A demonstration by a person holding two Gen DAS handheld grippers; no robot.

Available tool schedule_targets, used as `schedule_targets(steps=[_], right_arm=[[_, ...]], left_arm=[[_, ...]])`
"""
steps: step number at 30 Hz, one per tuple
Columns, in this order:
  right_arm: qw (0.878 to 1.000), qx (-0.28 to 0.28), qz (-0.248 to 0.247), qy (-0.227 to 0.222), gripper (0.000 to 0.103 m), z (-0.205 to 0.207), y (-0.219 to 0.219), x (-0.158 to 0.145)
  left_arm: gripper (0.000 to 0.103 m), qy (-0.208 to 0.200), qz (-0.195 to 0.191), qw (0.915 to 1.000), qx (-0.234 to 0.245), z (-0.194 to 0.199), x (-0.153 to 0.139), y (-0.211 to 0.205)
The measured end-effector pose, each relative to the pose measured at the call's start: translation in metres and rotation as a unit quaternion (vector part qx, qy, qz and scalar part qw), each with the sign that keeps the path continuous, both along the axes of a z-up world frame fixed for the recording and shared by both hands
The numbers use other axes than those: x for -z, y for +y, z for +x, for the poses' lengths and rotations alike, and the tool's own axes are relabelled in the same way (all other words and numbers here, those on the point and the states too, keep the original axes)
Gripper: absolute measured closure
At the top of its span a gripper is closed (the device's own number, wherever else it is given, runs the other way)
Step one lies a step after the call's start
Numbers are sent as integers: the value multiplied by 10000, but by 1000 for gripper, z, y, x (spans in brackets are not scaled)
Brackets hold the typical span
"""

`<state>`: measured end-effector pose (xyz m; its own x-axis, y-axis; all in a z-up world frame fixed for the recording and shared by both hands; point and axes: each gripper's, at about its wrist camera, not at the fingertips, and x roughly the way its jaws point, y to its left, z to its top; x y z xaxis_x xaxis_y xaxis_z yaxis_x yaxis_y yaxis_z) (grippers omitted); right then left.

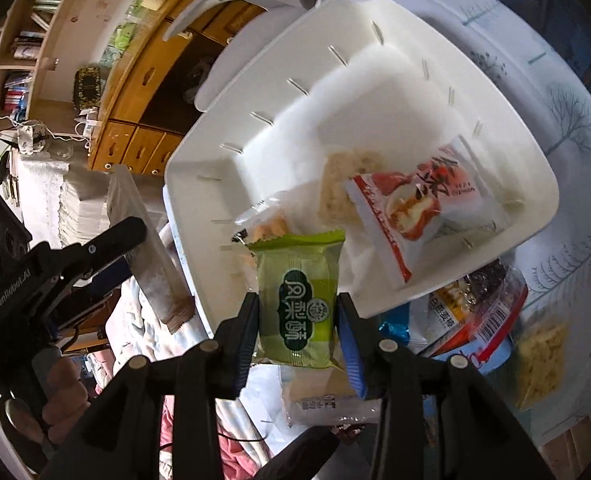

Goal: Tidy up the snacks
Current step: 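Lower both held packets into the white basket and open both tools, then withdraw both tools from the basket back over the snack pile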

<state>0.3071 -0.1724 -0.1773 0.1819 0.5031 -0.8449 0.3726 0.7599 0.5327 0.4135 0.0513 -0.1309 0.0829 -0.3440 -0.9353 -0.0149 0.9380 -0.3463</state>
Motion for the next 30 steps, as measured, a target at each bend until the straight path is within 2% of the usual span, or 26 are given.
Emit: schedule_targets(steps=[1,3,5,9,12,20,24,28,30], right_arm=[[10000,-6,25,-13,58,0,0,0],[10000,-28,13,-44,56,1,-1,-2],[10000,-35,12,-78,52,1,-1,-5],[9999,26,27,-136,47,-5,-1,-11],[9997,153,31,-192,40,-13,-1,-17],[9967,734,-72,-344,38,-48,6,-32],[9941,1023,-83,-363,37,-76,18,-40],[9898,1350,-77,-441,29,-107,34,-47],[9873,1519,-65,-462,28,-123,43,-48]], left_arm=[[47,31,-14,10000,-7,-1,2,-1],[38,53,-22,10000,3,-2,3,-1],[36,8,62,10000,-3,-3,-1,0],[26,-49,24,10000,-45,-9,-12,5],[26,-115,-13,9999,37,-17,-21,8],[25,-281,-372,9983,359,-48,-40,20],[25,-294,-385,9970,597,-71,-50,34],[25,-344,-295,9955,828,-99,-59,53],[25,-342,-281,9942,977,-114,-61,60]])
